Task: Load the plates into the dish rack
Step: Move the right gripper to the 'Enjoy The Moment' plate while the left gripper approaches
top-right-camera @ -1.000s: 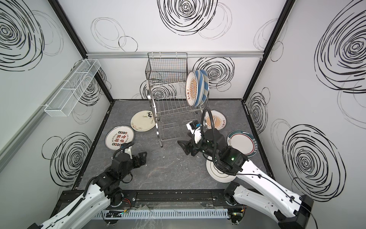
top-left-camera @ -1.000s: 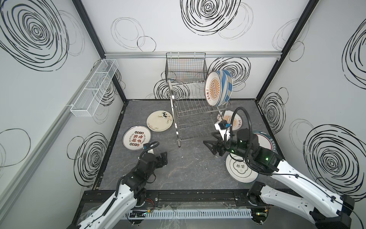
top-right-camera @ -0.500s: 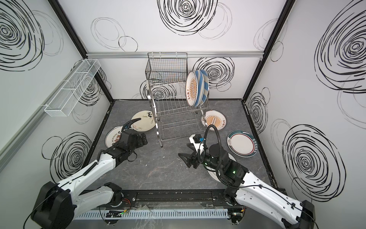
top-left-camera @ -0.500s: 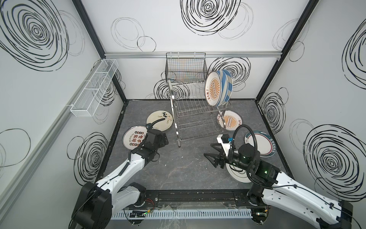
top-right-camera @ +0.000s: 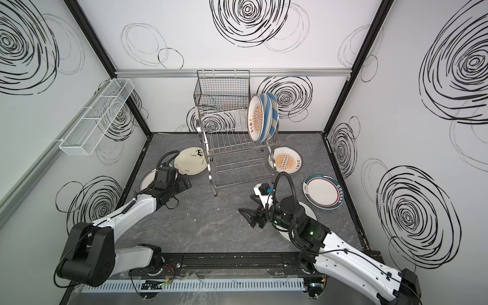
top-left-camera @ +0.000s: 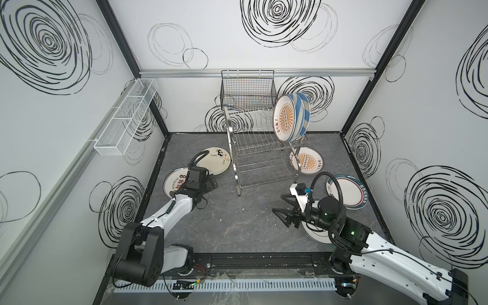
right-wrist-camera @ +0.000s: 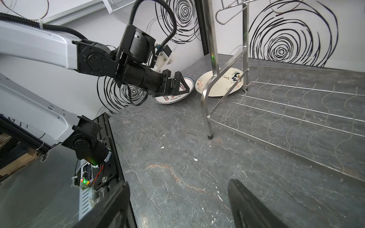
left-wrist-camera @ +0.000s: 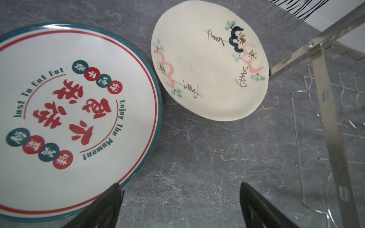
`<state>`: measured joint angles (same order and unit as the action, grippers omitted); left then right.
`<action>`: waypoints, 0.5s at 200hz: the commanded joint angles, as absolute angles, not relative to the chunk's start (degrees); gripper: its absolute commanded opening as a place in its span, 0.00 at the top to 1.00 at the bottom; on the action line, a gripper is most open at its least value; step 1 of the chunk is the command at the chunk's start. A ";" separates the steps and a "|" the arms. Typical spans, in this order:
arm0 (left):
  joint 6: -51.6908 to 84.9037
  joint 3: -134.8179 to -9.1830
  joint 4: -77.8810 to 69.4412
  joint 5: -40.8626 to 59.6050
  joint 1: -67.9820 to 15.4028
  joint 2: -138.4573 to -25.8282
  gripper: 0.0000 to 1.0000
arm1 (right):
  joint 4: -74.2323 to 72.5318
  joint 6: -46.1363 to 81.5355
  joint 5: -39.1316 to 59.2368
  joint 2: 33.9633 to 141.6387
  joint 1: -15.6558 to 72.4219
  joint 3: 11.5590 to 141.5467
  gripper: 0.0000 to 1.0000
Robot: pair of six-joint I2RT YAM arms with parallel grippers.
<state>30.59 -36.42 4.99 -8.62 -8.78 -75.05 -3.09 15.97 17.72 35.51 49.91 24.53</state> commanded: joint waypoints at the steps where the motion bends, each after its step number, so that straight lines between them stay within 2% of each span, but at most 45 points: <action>1: 29.51 -35.71 0.76 -6.25 -6.69 -77.38 0.04 | -6.37 16.87 18.54 35.38 49.92 23.69 0.18; 100: 28.80 -33.88 -3.31 -3.21 -3.34 -82.80 0.04 | -7.25 18.71 17.24 34.98 49.92 20.92 0.17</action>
